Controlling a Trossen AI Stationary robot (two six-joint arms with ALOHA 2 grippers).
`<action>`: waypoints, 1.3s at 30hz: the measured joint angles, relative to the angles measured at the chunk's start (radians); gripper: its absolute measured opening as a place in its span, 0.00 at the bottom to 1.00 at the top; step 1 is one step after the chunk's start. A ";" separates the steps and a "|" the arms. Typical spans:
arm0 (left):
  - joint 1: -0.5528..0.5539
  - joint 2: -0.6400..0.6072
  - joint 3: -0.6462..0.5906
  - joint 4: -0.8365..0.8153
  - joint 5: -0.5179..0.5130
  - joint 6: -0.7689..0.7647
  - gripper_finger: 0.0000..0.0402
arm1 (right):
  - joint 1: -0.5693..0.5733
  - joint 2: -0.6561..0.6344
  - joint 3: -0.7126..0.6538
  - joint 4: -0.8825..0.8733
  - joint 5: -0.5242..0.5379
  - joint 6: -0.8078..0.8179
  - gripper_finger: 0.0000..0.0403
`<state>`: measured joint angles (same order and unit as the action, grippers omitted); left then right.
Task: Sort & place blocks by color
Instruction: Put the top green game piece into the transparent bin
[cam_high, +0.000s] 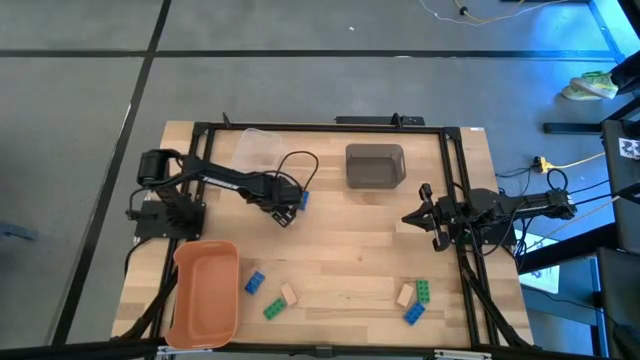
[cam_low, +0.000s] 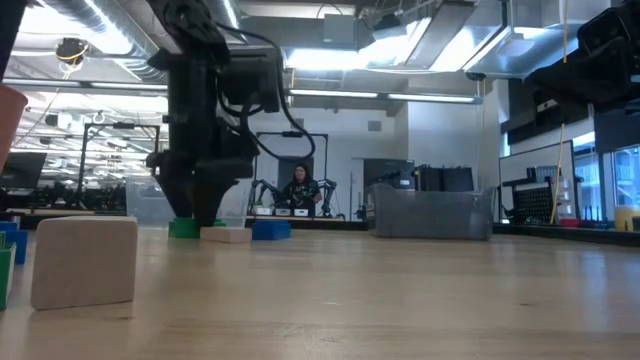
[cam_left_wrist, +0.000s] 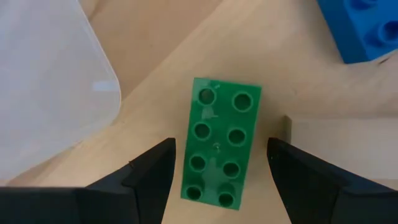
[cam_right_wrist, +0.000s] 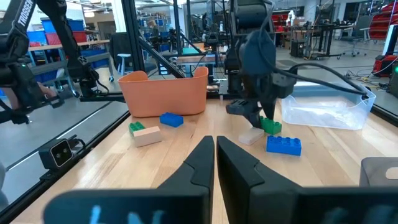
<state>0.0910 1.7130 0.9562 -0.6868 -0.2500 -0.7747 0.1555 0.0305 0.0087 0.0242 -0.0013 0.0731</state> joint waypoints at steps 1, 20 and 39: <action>0.000 0.002 0.000 0.000 0.005 0.000 0.61 | 0.000 0.000 0.000 0.000 0.000 0.000 0.05; 0.001 0.000 0.001 -0.065 0.124 0.139 0.31 | 0.000 0.000 0.000 0.000 0.000 0.000 0.05; -0.030 -0.608 0.062 0.185 -0.154 0.318 0.31 | 0.000 0.001 0.000 -0.001 0.000 0.000 0.05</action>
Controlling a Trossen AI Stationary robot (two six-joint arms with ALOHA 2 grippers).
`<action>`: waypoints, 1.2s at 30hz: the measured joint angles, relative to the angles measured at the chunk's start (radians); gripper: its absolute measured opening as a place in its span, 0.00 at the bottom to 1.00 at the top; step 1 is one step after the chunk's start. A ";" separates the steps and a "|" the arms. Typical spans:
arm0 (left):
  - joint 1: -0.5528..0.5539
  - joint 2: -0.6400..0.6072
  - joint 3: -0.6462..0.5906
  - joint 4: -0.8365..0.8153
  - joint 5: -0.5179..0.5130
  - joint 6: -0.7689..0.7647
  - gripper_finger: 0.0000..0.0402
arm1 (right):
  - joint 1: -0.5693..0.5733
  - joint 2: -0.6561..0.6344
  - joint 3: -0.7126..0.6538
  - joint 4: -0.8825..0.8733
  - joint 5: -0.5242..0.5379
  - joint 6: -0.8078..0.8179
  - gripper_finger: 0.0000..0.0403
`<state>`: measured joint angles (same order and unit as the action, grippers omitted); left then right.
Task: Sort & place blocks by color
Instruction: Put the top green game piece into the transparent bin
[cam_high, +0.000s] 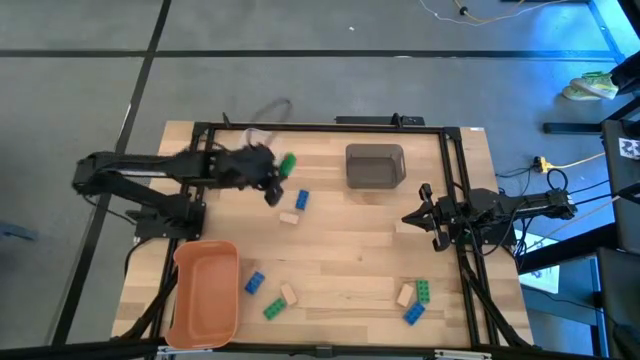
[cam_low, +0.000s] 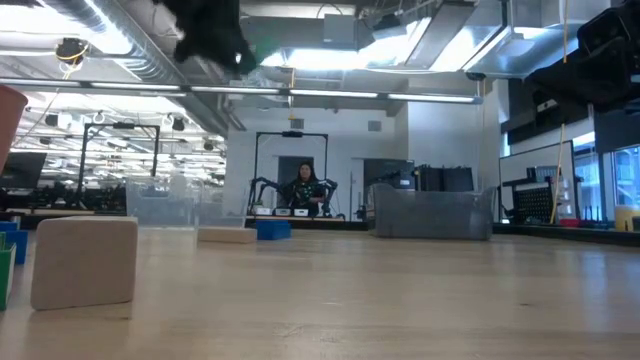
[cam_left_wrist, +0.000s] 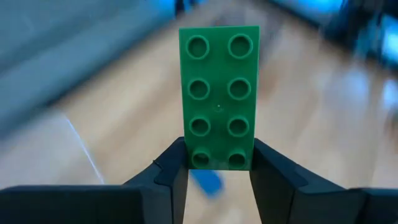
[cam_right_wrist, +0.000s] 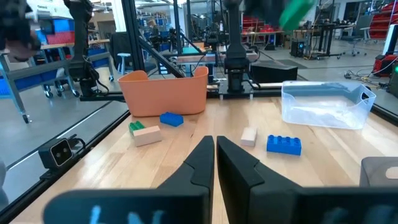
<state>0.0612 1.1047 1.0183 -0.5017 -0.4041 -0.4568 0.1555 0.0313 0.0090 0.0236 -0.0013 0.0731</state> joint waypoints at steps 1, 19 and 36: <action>0.000 -0.020 0.000 0.038 -0.048 0.013 0.31 | 0.000 -0.001 0.000 0.000 0.000 0.000 0.05; 0.709 0.186 -0.002 -0.208 0.341 0.157 0.31 | 0.000 0.001 0.000 0.001 0.000 0.000 0.05; 0.553 0.468 -0.002 -0.271 0.185 0.155 0.48 | 0.000 0.001 0.000 0.001 0.000 0.000 0.05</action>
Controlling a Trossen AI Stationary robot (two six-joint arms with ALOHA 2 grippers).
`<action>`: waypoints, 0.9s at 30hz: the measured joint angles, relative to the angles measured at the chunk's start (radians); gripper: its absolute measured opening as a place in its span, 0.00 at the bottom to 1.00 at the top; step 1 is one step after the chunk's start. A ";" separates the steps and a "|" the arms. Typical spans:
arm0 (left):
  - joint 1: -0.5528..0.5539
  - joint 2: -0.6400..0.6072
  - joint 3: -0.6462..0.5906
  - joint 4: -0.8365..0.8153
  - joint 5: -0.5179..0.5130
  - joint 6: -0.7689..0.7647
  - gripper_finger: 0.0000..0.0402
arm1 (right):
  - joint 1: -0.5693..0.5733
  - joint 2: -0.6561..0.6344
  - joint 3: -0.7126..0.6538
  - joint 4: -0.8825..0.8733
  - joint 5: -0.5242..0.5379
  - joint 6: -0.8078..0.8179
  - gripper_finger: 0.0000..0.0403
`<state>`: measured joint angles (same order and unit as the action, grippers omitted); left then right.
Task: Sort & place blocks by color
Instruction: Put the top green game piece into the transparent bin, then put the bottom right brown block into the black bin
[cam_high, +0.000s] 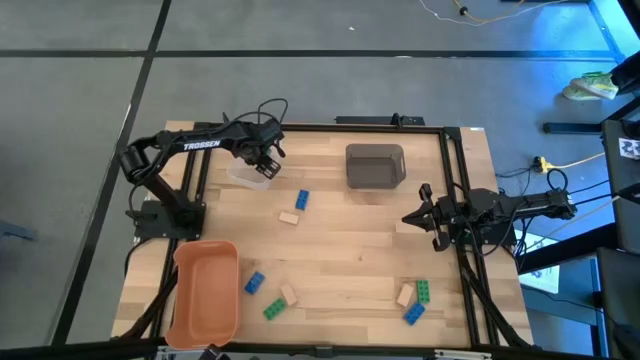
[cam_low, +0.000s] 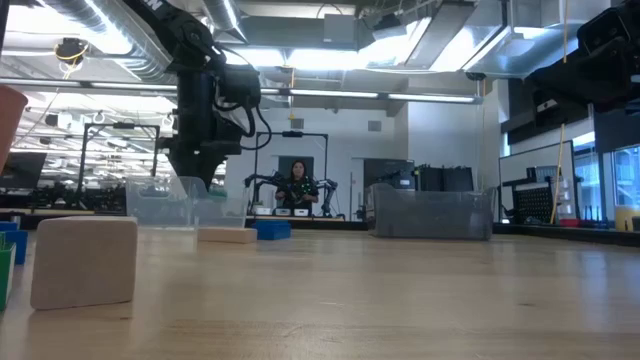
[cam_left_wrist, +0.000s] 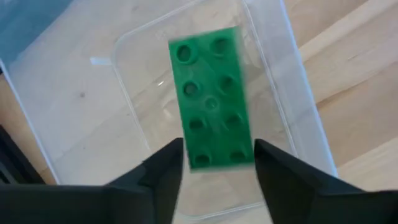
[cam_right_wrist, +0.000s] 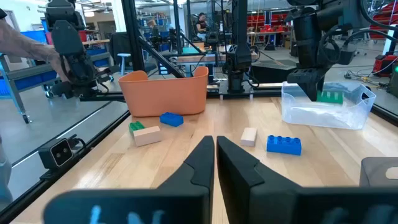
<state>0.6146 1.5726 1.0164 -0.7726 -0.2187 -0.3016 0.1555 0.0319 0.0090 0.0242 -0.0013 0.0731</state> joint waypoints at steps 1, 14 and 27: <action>0.005 0.000 0.000 0.001 0.000 0.009 0.52 | 0.000 0.000 0.000 0.000 0.000 0.000 0.05; 0.018 -0.153 0.000 0.073 0.207 0.069 0.64 | 0.000 0.000 0.000 0.000 0.000 0.000 0.05; -0.277 -0.547 -0.445 1.170 0.363 -0.219 0.65 | 0.000 0.000 0.000 0.000 0.000 0.000 0.05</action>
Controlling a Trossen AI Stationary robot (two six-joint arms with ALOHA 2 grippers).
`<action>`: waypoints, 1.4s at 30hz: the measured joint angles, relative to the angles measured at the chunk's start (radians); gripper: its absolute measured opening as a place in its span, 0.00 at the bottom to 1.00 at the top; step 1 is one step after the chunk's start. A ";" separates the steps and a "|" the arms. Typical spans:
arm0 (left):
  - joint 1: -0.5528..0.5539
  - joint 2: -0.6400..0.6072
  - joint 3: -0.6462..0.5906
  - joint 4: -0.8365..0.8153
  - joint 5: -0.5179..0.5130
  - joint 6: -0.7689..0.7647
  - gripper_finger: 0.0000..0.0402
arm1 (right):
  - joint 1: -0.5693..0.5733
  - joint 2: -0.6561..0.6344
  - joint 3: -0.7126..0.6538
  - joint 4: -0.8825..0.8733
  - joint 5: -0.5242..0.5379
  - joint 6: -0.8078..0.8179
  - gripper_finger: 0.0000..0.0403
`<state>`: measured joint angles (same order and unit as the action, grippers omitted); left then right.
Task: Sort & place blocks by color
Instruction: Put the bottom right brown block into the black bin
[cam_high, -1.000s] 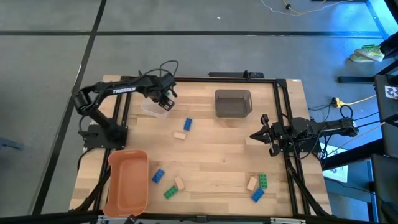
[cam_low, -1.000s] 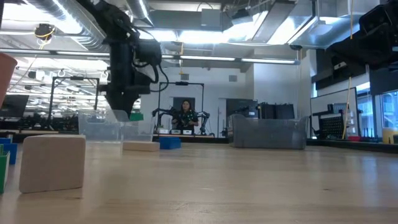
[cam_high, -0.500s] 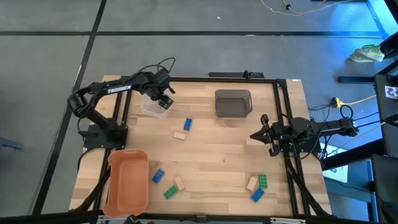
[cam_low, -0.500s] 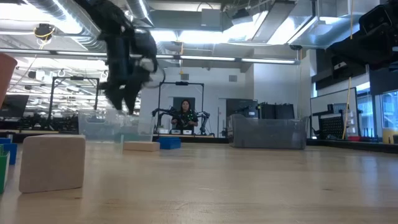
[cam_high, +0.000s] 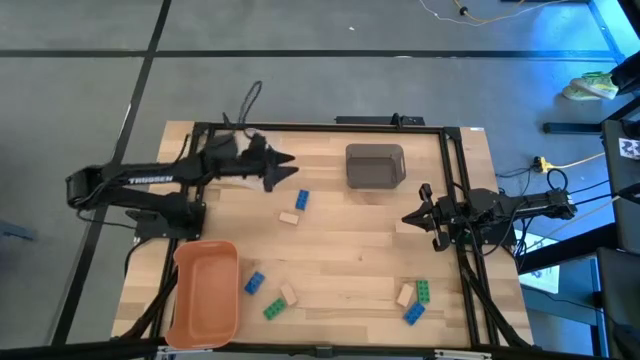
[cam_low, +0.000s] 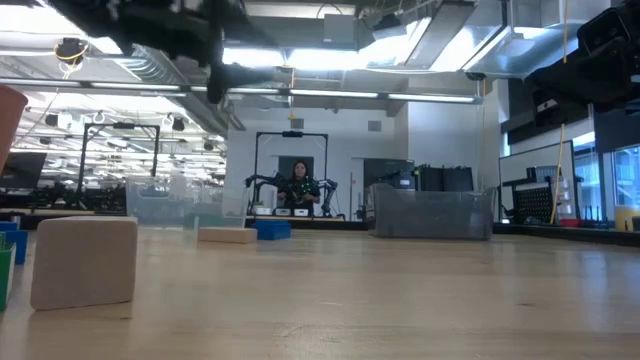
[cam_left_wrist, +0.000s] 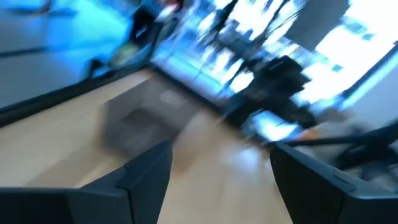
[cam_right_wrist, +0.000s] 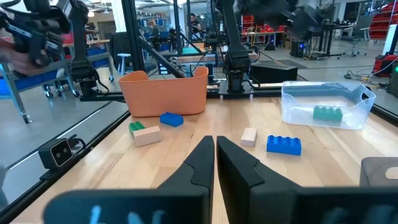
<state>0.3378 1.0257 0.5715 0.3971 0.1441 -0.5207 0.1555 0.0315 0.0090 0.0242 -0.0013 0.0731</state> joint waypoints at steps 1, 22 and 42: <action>-0.022 -0.017 -0.024 0.053 -0.012 -0.017 0.65 | 0.000 0.000 0.000 0.000 0.000 0.000 0.05; -0.104 -0.079 -0.058 0.091 -0.112 -0.090 0.65 | -0.002 0.047 0.092 0.602 0.243 0.478 0.05; -0.104 -0.079 -0.058 0.084 -0.107 0.055 0.65 | 0.119 1.064 1.125 -0.813 -0.291 0.742 0.28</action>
<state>0.2333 0.9466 0.5137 0.4808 0.0368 -0.4661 0.2741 1.0954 1.1343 -0.7891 -0.2928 0.8150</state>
